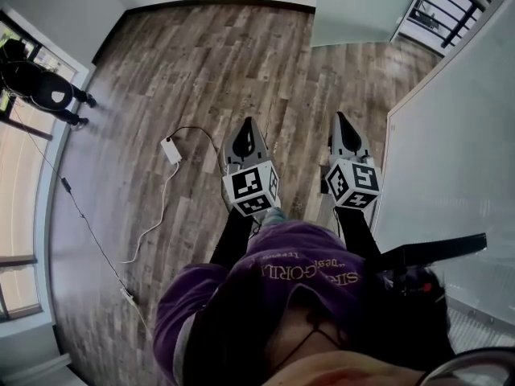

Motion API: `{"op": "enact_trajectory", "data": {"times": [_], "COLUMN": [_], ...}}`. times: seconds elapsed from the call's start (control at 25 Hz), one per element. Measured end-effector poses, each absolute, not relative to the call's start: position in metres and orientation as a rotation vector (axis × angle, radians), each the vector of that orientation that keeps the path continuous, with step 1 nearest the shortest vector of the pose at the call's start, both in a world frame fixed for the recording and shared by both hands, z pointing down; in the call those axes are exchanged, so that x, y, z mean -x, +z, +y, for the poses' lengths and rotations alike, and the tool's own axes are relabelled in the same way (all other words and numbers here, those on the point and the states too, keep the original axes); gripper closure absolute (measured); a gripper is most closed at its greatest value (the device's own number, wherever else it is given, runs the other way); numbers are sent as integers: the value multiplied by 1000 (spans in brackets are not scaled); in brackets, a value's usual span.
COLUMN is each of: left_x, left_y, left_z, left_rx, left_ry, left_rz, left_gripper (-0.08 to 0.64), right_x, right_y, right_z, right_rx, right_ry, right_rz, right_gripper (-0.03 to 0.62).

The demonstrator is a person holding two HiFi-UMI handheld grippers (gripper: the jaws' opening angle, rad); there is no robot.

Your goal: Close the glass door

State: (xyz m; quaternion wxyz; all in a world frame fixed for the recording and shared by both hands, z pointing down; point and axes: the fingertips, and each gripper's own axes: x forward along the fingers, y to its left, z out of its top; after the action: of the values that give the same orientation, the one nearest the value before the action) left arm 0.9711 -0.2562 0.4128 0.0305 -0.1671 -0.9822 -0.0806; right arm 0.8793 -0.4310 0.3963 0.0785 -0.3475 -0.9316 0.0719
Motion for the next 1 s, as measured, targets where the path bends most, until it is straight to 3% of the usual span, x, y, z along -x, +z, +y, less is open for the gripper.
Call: {"op": "enact_trajectory", "data": {"times": [1.0], "left_x": [-816], "left_y": [440], "left_z": [-115], "left_rx": [601], "left_ry": [-306], "left_rz": [-2968], "left_gripper": [558], "right_x": [-704], "right_y": [421], "right_z": [-304], "right_rx": [1010], "right_ry": [209], "right_rz": [-2751], "right_gripper": [606]}}
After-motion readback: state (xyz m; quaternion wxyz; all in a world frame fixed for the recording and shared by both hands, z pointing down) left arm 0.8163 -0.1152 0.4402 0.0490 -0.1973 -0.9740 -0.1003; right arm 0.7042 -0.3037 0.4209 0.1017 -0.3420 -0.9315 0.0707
